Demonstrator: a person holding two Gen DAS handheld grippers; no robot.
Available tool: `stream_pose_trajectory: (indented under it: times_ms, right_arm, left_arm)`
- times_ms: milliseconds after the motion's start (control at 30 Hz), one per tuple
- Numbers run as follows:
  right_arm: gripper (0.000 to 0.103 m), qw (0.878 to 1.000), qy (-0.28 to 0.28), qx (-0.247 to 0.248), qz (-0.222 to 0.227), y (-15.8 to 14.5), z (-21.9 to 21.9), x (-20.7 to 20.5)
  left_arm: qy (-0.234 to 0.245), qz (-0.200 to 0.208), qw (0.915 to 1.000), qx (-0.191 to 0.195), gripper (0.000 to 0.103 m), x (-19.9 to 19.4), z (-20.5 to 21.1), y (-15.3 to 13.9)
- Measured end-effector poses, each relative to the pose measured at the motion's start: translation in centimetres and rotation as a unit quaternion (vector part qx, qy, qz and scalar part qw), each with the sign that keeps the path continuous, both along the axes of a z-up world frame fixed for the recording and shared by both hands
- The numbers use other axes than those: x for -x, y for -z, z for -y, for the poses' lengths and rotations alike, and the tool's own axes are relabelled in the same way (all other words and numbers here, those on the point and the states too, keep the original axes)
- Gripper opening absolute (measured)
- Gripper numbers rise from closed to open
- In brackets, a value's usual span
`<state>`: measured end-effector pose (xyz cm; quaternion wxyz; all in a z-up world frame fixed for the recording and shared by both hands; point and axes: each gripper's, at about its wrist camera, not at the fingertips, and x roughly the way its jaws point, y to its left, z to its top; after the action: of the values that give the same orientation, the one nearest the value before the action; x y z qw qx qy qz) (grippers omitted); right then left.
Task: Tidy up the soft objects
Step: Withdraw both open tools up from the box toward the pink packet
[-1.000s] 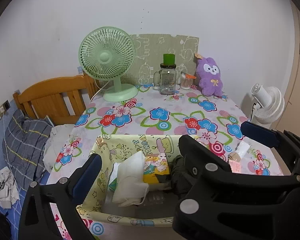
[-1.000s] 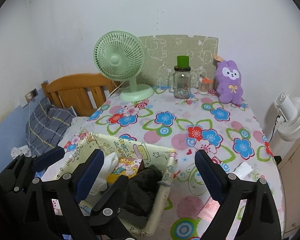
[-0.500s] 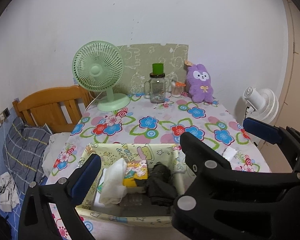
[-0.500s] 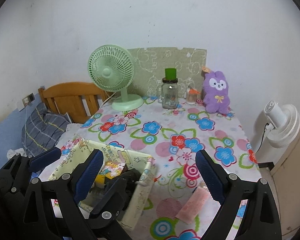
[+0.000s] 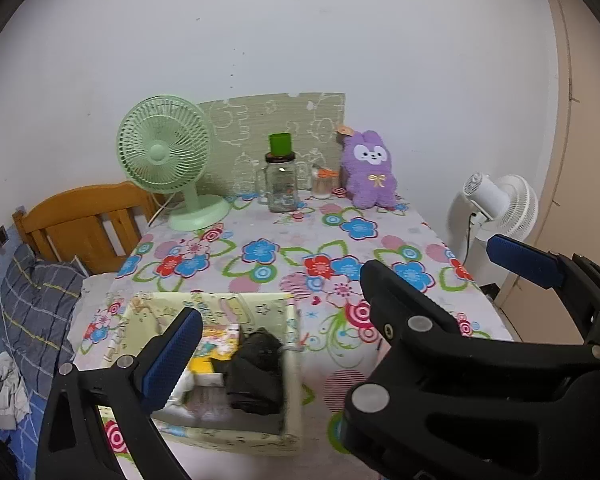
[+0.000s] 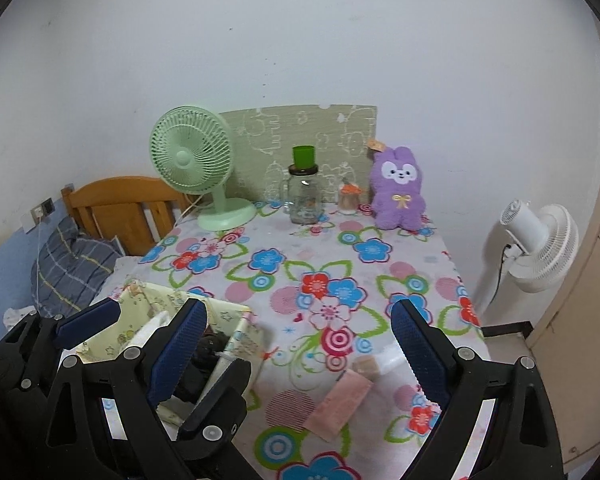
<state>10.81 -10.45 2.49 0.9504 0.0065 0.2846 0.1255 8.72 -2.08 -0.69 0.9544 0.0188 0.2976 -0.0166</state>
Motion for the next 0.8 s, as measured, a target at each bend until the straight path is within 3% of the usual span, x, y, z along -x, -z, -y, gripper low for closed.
stream_pose_trajectory:
  times_ms: [367,800]
  right_arm:
    - [0.095,1.0,0.02,0.015,-0.003,0.8,3.4,0.2]
    - [0.095,0.999,0.026,0.003,-0.036,4.1,6.6,-0.5]
  left_arm:
    - [0.011,-0.001,0.9999,0.003,0.102,0.0,3.5,1.0]
    - [0.033,-0.03,0.999,0.002,0.101,-1.0,6.6,3.7]
